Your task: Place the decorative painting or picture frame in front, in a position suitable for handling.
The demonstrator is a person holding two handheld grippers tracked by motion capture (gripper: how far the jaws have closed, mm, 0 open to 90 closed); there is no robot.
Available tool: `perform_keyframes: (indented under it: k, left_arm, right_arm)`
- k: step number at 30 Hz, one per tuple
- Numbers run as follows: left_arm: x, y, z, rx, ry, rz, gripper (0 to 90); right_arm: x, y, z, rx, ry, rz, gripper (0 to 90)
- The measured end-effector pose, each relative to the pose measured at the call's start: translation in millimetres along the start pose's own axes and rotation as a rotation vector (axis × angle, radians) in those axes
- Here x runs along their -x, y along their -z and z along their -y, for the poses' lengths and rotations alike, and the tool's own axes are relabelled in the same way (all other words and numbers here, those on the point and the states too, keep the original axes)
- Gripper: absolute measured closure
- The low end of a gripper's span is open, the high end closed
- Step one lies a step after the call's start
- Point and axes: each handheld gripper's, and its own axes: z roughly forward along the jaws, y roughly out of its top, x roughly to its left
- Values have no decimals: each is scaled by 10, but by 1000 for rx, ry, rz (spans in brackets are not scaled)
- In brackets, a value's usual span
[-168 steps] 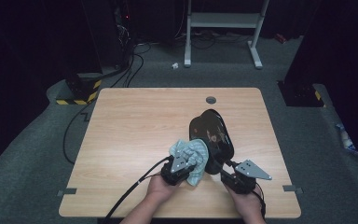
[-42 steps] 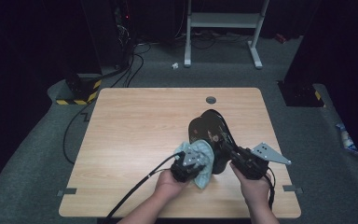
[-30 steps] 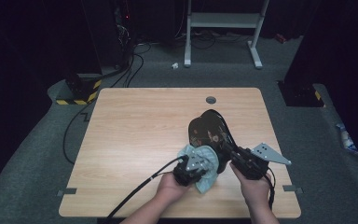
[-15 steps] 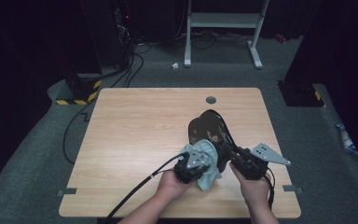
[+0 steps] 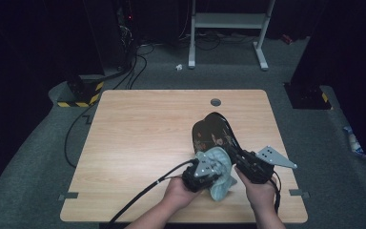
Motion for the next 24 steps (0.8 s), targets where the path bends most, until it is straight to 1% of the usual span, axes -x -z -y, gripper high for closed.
perform_keyframes:
  k: [1, 2, 3, 5, 6, 9, 11, 14, 15, 17, 18, 19, 20, 22, 24]
  left_arm:
    - [-53, 18, -14, 6, 13, -13, 778]
    - [-132, 45, -37, 16, 35, -34, 778]
    - [-189, 67, -57, 23, 55, -45, 778]
    - [-254, 103, -98, 42, 87, -41, 779]
    - [-252, 107, -112, 45, 89, -38, 779]
    - [-141, 68, -124, 32, 61, -19, 779]
    - [-58, 15, -86, 18, 59, 3, 780]
    - [24, -38, -16, 2, 58, 21, 781]
    - [63, -52, 2, -7, 46, 27, 781]
    - [174, -73, 21, -20, -7, 35, 782]
    - [213, -81, 23, -24, -19, 41, 782]
    - [271, -91, 20, -31, -44, 48, 782]
    - [315, -100, 19, -34, -61, 55, 781]
    - [377, -121, 23, -43, -80, 60, 781]
    - [389, -133, 33, -46, -81, 69, 781]
  right_arm:
    - [0, 0, 0, 0, -1, 0, 801]
    - [0, -1, 0, 0, -1, 1, 801]
    - [3, -1, 1, 0, -1, 2, 801]
    - [5, 0, 1, 1, -1, 2, 801]
    - [5, 0, 1, 1, -1, 1, 801]
    - [7, 0, 2, 1, -3, 2, 801]
    - [12, 1, 2, 1, -8, 2, 801]
    - [23, 5, 5, 2, -15, 3, 801]
    - [24, 6, 5, 2, -15, 2, 801]
    - [20, 3, 5, 3, -10, 1, 801]
    - [13, 1, 4, 2, -10, 0, 801]
    - [10, -1, 3, 2, -6, 0, 801]
    - [4, -3, 2, 2, -2, -1, 801]
    - [3, -3, 3, 2, 0, -2, 801]
    - [7, -2, 3, 1, -3, -1, 801]
